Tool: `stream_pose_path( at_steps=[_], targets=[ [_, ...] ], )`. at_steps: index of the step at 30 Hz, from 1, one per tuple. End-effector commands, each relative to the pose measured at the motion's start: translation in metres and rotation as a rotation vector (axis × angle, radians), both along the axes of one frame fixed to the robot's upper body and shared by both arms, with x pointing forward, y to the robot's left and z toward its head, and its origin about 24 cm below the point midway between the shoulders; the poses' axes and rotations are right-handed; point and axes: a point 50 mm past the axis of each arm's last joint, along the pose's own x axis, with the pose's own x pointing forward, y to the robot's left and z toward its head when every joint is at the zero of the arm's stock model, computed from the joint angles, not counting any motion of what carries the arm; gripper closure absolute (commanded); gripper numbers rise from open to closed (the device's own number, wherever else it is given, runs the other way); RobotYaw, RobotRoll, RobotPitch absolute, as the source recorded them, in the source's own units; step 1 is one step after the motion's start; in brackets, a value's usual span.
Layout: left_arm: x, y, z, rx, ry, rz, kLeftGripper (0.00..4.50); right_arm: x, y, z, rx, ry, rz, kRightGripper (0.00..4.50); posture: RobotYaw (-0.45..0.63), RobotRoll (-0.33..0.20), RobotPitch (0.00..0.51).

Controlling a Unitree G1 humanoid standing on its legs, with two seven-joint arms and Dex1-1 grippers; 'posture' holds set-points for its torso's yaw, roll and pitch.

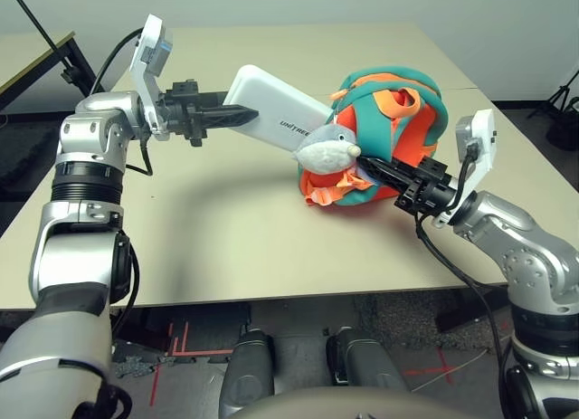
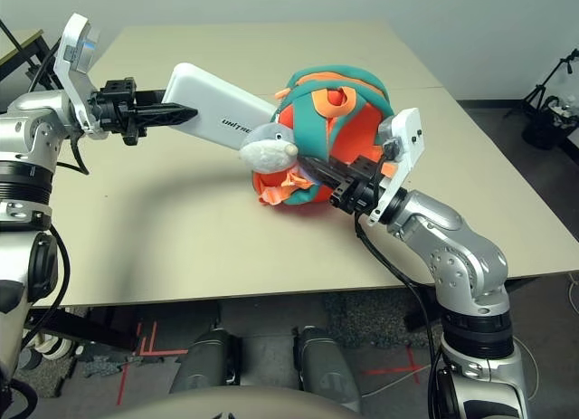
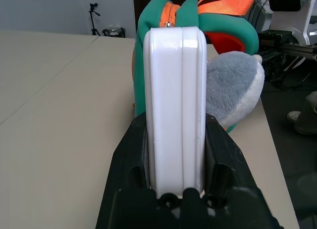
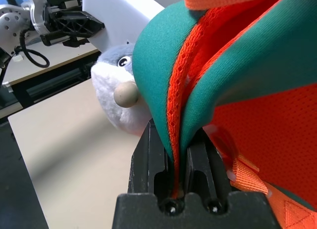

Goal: Put the pencil case into the backpack and zip it.

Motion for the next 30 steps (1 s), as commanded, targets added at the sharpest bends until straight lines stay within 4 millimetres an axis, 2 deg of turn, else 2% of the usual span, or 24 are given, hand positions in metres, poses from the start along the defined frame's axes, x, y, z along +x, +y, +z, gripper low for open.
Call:
stream_pose_path(
  at_steps=[1, 7, 12, 22, 30],
  targets=[
    [-0.01, -0.001, -0.003, 0.04, 0.044, -0.066, 3.19, -0.006, 0.005, 0.01, 0.009, -0.052, 0.043, 4.4, -0.18, 0.0, 0.021],
    [-0.017, -0.001, 0.003, 0.063, 0.014, -0.065, 3.19, -0.005, 0.007, 0.01, 0.01, -0.048, 0.051, 4.4, -0.17, 0.0, 0.022],
    [-0.013, -0.011, 0.001, 0.019, -0.032, -0.051, 3.19, -0.004, 0.009, 0.01, 0.01, -0.049, 0.061, 4.4, -0.17, 0.0, 0.02],
    [0.006, -0.072, -0.044, -0.067, -0.114, -0.004, 3.19, -0.002, 0.014, 0.01, 0.01, -0.054, 0.076, 4.4, -0.19, 0.0, 0.017],
    [0.019, -0.109, -0.072, -0.073, -0.167, 0.066, 3.19, -0.002, 0.018, 0.01, 0.009, -0.059, 0.087, 4.4, -0.19, 0.0, 0.01]
  ],
)
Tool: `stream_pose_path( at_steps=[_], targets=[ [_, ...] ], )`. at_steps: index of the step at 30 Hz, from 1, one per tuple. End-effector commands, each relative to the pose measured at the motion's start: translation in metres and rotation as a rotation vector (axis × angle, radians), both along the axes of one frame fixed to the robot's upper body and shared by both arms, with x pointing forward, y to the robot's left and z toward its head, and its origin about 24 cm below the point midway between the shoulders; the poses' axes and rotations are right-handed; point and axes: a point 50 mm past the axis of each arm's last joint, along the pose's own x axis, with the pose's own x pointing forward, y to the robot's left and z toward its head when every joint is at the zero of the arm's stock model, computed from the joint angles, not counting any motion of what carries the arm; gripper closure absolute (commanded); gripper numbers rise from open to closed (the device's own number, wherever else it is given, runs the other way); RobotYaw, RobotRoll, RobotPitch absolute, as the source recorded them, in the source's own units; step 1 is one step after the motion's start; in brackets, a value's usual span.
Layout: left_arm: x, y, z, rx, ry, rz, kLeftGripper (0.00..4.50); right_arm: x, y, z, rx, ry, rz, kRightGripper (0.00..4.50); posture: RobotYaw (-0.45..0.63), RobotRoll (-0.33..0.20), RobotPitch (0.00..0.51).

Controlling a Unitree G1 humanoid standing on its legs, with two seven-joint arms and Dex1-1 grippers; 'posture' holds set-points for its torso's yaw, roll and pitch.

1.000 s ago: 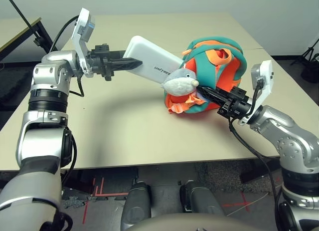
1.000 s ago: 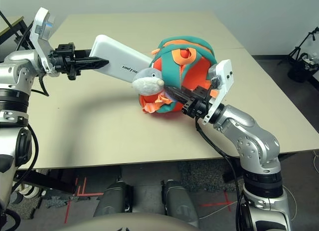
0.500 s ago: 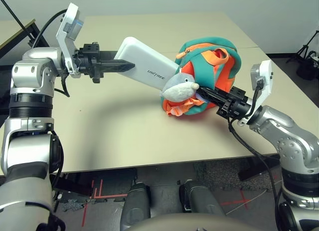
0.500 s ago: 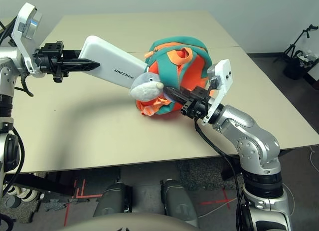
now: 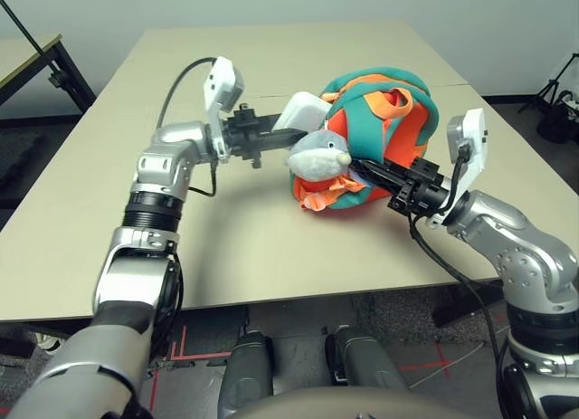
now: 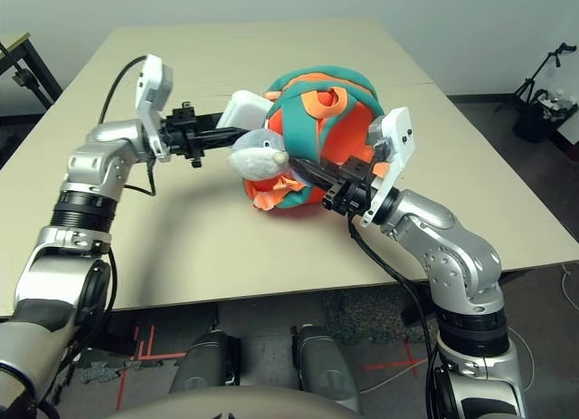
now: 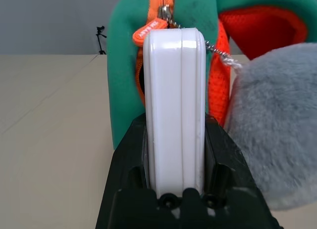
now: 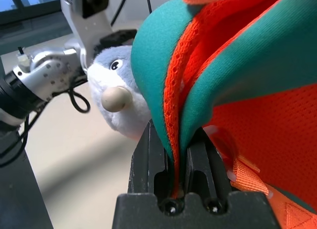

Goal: Put the pencil case into the backpack and zip it.

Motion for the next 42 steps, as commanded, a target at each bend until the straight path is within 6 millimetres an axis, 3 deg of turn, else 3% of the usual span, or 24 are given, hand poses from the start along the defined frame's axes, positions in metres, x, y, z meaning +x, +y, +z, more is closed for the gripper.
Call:
stream_pose_path(
  at_steps=[1, 2, 3, 10, 17, 26, 30, 39, 42],
  targets=[
    [0.005, -0.016, -0.004, 0.041, -0.084, 0.032, 3.19, -0.002, 0.009, 0.008, 0.014, -0.05, 0.055, 4.4, -0.19, 0.0, 0.009],
    [0.007, -0.017, -0.005, 0.062, -0.099, 0.042, 3.19, -0.002, 0.01, 0.008, 0.013, -0.05, 0.057, 4.4, -0.19, 0.0, 0.008],
    [0.007, -0.017, -0.006, 0.075, -0.109, 0.038, 2.39, -0.002, 0.01, 0.008, 0.012, -0.05, 0.058, 4.4, -0.19, 0.0, 0.007],
    [0.004, 0.009, 0.023, 0.085, -0.117, 0.015, 0.01, 0.0, 0.011, 0.008, 0.012, -0.052, 0.067, 4.4, -0.18, 0.0, 0.003],
    [-0.01, 0.046, 0.056, 0.096, -0.126, 0.066, 0.0, 0.004, 0.014, 0.007, 0.015, -0.048, 0.086, 4.4, -0.13, 0.0, 0.007],
    [-0.03, 0.08, 0.068, 0.081, -0.082, 0.193, 0.0, 0.009, 0.019, 0.005, 0.018, -0.045, 0.116, 4.4, -0.09, 0.0, 0.012],
    [-0.028, 0.083, 0.057, 0.063, -0.09, 0.302, 0.99, 0.01, 0.02, 0.005, 0.016, -0.047, 0.129, 4.4, -0.08, 0.0, 0.013],
    [-0.017, 0.058, 0.025, 0.048, -0.011, 0.242, 4.48, 0.01, 0.019, 0.006, 0.009, -0.053, 0.124, 4.4, -0.11, 0.0, 0.014],
    [-0.012, 0.05, 0.016, 0.065, 0.0, 0.196, 4.5, 0.009, 0.018, 0.006, 0.008, -0.055, 0.114, 4.4, -0.12, 0.0, 0.015]
  ],
)
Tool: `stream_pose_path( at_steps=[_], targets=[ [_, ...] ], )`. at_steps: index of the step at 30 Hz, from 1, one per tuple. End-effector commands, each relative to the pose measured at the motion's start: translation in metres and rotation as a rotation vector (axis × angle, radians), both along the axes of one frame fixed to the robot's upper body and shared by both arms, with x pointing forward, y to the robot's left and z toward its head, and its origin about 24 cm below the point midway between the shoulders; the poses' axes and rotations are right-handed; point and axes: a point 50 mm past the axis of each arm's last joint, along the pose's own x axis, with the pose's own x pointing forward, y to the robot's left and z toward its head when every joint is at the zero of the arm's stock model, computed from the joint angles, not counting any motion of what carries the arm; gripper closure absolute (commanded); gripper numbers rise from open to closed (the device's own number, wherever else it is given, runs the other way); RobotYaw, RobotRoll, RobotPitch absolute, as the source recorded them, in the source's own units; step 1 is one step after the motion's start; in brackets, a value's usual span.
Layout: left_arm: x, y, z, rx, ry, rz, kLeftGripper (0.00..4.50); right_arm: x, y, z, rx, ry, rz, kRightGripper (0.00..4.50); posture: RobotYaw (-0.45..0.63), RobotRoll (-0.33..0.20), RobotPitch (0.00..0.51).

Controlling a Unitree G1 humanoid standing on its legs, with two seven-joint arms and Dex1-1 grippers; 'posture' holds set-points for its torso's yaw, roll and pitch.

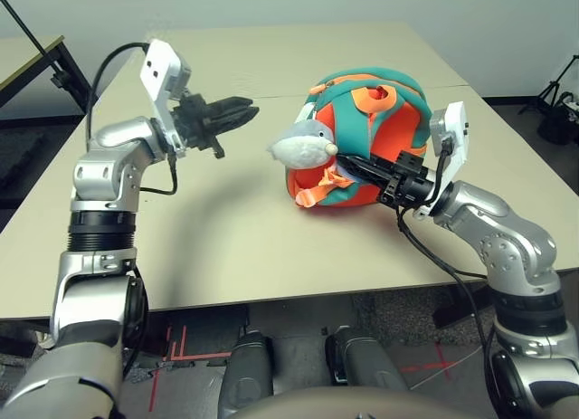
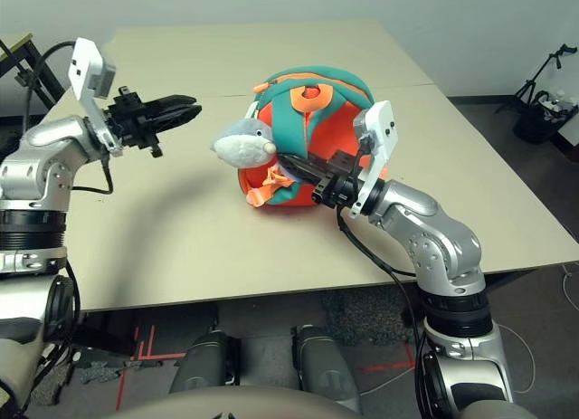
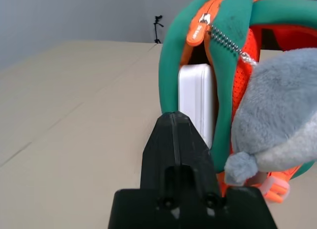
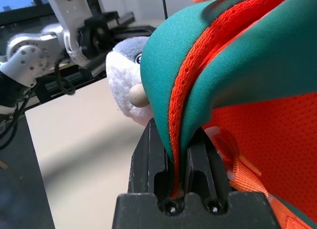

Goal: Put the pencil case into the backpack and zip it.

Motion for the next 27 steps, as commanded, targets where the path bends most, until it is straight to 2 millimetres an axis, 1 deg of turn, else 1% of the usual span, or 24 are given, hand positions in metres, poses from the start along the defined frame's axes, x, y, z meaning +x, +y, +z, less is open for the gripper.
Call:
stream_pose_path(
  at_steps=[1, 10, 15, 23, 27],
  targets=[
    [0.007, -0.009, -0.009, 0.036, 0.012, -0.042, 4.5, -0.004, 0.006, 0.007, 0.009, -0.042, 0.04, 4.4, -0.13, 0.0, 0.015],
    [0.022, -0.027, -0.014, 0.06, 0.008, -0.113, 4.5, -0.009, 0.004, 0.006, 0.012, -0.045, 0.012, 4.4, -0.17, 0.0, 0.016],
    [0.024, -0.036, -0.021, 0.09, 0.019, -0.163, 4.5, -0.011, 0.004, 0.006, 0.013, -0.045, 0.003, 4.4, -0.18, 0.0, 0.018],
    [0.032, -0.051, -0.028, 0.112, 0.009, -0.171, 4.5, -0.013, 0.005, 0.006, 0.016, -0.045, 0.001, 4.4, -0.19, 0.0, 0.017],
    [0.035, -0.063, -0.033, 0.112, 0.014, -0.19, 4.5, -0.013, 0.005, 0.006, 0.015, -0.047, 0.002, 4.4, -0.19, 0.0, 0.014]
  ],
)
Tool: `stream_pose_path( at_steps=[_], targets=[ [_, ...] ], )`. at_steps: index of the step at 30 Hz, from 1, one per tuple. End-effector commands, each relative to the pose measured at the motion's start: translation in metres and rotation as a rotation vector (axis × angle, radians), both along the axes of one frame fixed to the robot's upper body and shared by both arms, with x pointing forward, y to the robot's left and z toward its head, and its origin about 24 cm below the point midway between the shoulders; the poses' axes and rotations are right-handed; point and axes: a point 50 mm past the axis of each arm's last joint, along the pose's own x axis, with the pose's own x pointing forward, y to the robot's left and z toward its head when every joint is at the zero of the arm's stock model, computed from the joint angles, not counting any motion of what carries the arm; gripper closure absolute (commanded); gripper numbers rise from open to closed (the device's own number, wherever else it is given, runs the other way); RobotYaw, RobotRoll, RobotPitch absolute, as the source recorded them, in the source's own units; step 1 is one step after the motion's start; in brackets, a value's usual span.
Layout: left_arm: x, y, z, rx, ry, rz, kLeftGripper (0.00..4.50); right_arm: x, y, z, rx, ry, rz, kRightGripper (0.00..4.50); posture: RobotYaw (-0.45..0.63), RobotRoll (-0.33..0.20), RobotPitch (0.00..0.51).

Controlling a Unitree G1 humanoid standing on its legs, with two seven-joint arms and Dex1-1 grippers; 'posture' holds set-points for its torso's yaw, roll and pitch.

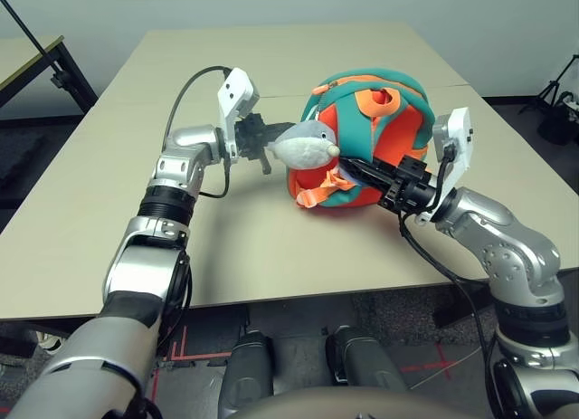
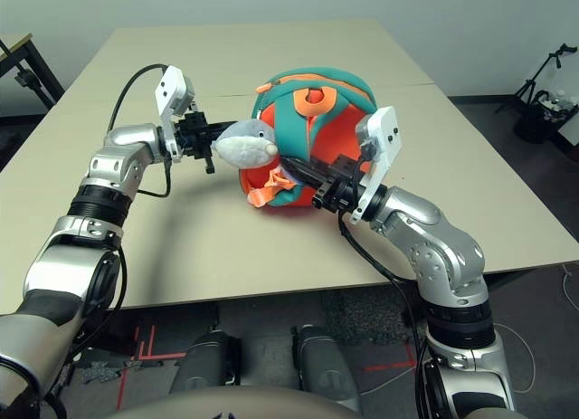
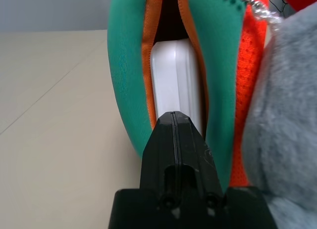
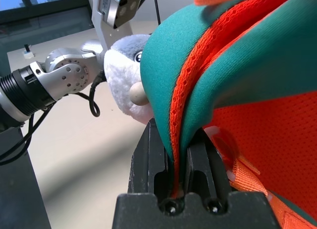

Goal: Put the pencil case into the backpack and zip it.

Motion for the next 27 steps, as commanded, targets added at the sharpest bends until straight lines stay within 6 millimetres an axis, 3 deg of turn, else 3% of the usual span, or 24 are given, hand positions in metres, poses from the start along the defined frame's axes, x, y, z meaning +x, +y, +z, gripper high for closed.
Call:
stream_pose_path(
  at_steps=[1, 5, 8, 15, 23, 27],
  targets=[
    [0.003, -0.016, -0.005, 0.041, 0.001, -0.034, 4.5, -0.005, 0.006, 0.008, 0.014, -0.043, 0.045, 4.4, -0.19, 0.0, 0.013],
    [0.003, -0.028, -0.011, 0.06, -0.013, -0.05, 4.5, -0.005, 0.007, 0.008, 0.012, -0.045, 0.05, 4.4, -0.2, 0.0, 0.01],
    [0.005, -0.025, -0.004, 0.039, -0.028, -0.044, 4.5, -0.004, 0.007, 0.008, 0.009, -0.047, 0.05, 4.4, -0.2, 0.0, 0.007],
    [0.006, 0.013, 0.044, -0.077, -0.108, 0.033, 4.5, -0.003, 0.008, 0.008, 0.004, -0.048, 0.059, 4.4, -0.17, 0.0, 0.003],
    [-0.018, 0.053, 0.083, -0.101, -0.154, 0.076, 4.5, 0.002, 0.011, 0.008, 0.003, -0.048, 0.084, 4.4, -0.13, 0.0, 0.004],
    [-0.046, 0.06, 0.096, -0.103, -0.097, -0.007, 3.52, 0.005, 0.013, 0.008, 0.005, -0.047, 0.096, 4.4, -0.11, 0.0, 0.003]
  ],
)
